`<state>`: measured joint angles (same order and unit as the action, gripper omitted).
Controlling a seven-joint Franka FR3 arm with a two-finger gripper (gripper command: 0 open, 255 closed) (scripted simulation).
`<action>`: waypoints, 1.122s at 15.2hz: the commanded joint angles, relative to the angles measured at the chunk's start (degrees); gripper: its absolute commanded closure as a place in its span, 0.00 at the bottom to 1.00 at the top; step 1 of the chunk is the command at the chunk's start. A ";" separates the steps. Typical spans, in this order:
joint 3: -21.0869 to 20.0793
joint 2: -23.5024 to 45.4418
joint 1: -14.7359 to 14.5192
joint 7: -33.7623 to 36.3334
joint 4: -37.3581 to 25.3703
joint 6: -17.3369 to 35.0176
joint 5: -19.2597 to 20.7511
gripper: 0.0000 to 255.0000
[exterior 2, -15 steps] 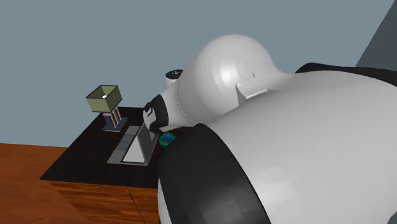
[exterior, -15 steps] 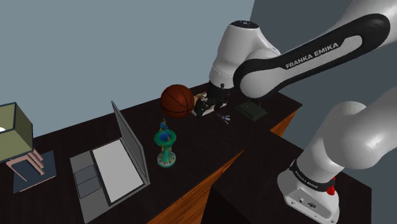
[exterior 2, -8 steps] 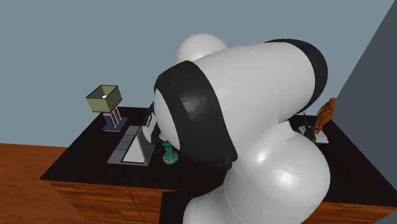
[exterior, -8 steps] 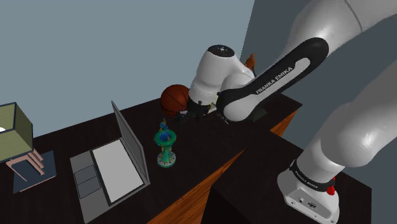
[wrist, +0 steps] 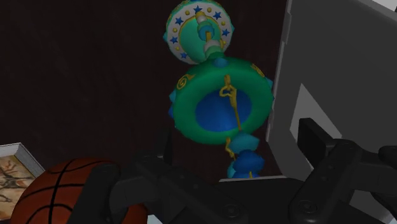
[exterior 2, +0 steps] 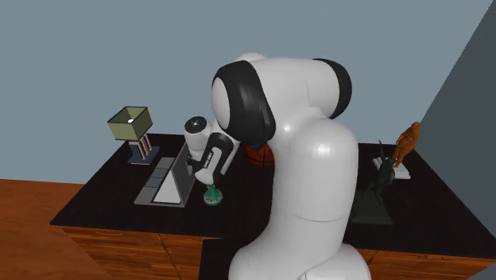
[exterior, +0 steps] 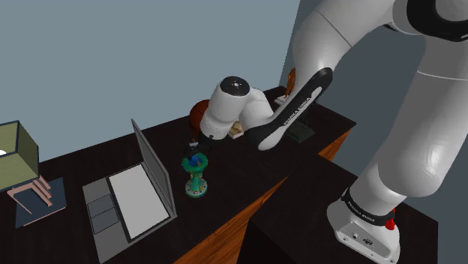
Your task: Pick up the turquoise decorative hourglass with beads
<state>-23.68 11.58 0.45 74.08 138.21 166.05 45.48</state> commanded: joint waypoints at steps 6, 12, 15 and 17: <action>6.85 6.33 -5.67 12.49 -3.05 2.47 13.85 0.00; 6.85 6.25 -5.59 12.32 -2.99 2.51 13.73 1.00; 6.86 6.24 -5.59 12.32 -2.97 2.52 13.74 1.00; 6.89 6.24 -5.59 12.35 -2.95 2.55 13.79 1.00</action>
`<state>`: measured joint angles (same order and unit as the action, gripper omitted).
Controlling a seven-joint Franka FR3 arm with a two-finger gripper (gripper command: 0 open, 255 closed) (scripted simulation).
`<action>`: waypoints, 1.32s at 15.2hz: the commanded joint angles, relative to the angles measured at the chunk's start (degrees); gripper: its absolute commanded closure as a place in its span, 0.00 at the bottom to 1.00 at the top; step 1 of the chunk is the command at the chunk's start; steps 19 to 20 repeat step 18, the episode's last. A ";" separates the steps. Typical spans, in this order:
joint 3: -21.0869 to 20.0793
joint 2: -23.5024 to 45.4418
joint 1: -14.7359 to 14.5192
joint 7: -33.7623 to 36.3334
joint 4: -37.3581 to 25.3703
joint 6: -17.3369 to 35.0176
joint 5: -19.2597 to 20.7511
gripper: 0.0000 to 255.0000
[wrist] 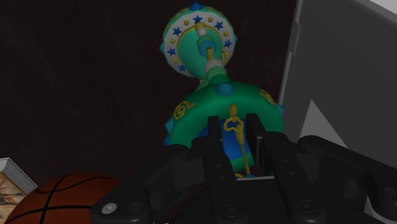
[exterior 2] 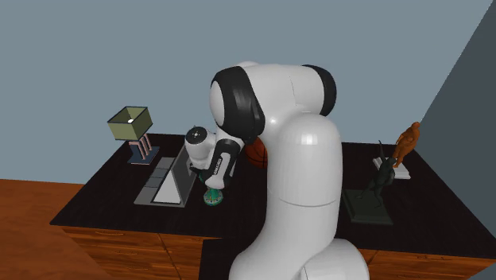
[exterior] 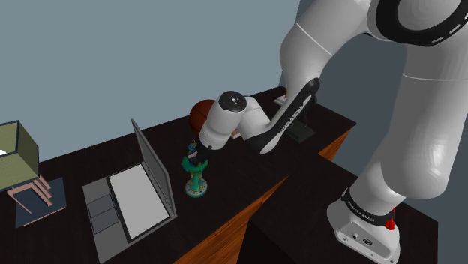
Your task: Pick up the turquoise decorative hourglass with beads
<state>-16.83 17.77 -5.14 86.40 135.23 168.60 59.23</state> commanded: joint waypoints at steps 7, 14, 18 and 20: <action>-5.33 -4.64 4.01 -8.78 1.99 -2.16 -10.03 1.00; -10.94 -10.24 7.96 -19.30 3.52 -4.89 -22.62 1.00; -12.21 -11.97 8.72 -22.50 3.78 -5.85 -26.58 1.00; -12.21 -11.97 8.72 -22.50 3.78 -5.85 -26.58 1.00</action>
